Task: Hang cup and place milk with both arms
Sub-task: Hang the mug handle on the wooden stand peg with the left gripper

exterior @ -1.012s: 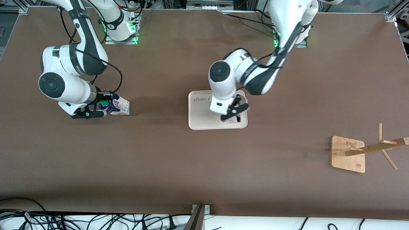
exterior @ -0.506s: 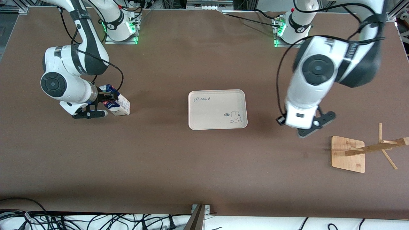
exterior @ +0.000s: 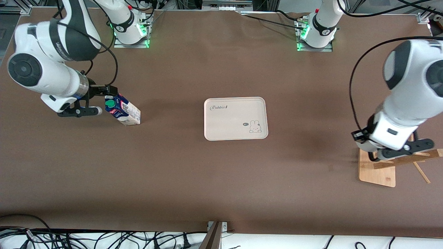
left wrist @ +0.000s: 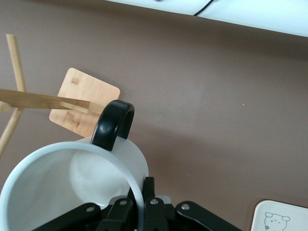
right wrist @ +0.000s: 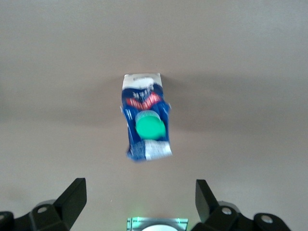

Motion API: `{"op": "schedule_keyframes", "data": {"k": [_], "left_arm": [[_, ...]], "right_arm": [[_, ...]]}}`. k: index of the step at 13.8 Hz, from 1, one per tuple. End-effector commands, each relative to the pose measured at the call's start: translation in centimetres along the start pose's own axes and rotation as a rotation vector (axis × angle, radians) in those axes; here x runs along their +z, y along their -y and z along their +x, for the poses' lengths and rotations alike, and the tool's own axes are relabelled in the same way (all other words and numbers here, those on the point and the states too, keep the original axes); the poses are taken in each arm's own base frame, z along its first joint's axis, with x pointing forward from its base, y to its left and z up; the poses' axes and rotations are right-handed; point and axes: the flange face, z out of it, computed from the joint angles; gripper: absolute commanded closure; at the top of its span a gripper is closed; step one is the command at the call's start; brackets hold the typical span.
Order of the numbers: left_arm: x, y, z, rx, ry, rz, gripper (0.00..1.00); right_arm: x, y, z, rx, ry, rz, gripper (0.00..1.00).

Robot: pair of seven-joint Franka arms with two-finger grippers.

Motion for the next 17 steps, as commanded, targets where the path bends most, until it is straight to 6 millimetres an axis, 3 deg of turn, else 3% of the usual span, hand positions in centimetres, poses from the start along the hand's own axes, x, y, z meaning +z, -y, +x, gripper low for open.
{"op": "schedule_keyframes", "data": {"k": [1, 6, 8, 14, 15, 16, 17], "left_arm": [[-0.2, 4.8, 1.0, -0.004, 0.036, -0.094, 1.00], [0.3, 8.0, 1.7, 0.009, 0.042, -0.101, 1.00], [0.6, 10.2, 2.1, 0.038, 0.041, -0.100, 1.00], [1.7, 14.2, 2.5, 0.066, 0.054, -0.122, 1.00], [2.1, 14.5, 2.5, 0.073, 0.063, -0.121, 1.00], [2.3, 14.7, 2.2, 0.076, 0.088, -0.117, 0.60], [2.5, 14.6, 1.9, 0.087, 0.117, -0.118, 0.01]], "right_arm": [[-3.5, -0.2, -1.2, 0.003, 0.013, -0.006, 0.00], [-9.9, -1.0, -3.5, 0.014, -0.002, -0.001, 0.00], [-11.7, -1.3, -3.8, 0.016, -0.034, 0.002, 0.00], [-14.1, -1.3, -2.5, 0.101, -0.103, 0.007, 0.00], [-14.3, -2.5, -2.2, 0.120, -0.123, 0.015, 0.00], [-14.2, -4.6, -1.7, 0.143, -0.140, 0.033, 0.00], [-14.3, -5.7, -1.6, 0.144, -0.150, 0.051, 0.00]]}}
